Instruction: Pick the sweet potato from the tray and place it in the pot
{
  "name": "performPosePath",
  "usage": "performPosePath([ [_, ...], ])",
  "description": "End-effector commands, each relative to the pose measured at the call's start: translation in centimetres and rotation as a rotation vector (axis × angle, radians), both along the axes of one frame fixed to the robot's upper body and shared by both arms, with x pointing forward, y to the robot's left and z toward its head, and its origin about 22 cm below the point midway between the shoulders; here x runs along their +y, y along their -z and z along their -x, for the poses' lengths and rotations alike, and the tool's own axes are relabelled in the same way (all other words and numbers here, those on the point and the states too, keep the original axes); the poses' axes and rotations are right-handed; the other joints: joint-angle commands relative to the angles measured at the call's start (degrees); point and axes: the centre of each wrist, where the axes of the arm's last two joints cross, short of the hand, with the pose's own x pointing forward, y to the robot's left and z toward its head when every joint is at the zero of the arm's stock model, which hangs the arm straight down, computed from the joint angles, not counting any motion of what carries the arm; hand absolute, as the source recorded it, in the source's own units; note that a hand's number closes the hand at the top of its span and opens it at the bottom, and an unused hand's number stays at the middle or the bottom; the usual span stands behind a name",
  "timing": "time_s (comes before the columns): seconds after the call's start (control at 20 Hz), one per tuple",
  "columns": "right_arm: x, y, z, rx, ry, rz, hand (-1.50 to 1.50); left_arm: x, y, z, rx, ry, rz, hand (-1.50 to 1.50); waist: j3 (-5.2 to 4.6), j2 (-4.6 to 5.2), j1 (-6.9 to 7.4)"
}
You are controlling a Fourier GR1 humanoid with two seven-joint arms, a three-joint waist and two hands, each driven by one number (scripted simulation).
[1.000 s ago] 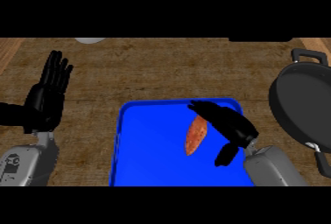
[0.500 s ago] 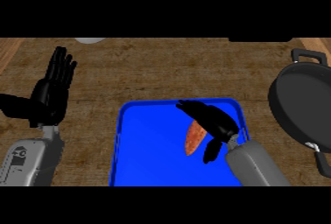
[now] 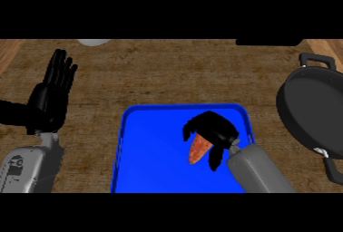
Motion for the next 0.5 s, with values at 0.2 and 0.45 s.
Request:
performPosePath([
  [0.2,3.6,1.8,1.9,-0.027,-0.004,-0.03,1.5,0.1,-1.6,0.6,0.001,-0.007,0.006,0.0,0.8,0.79,0.22],
  [0.45,3.1,-1.6,1.5,-0.186,0.115,-0.038,1.5,0.4,-0.2,1.3,0.0,0.017,0.003,0.0,0.78,0.66,-0.12],
])
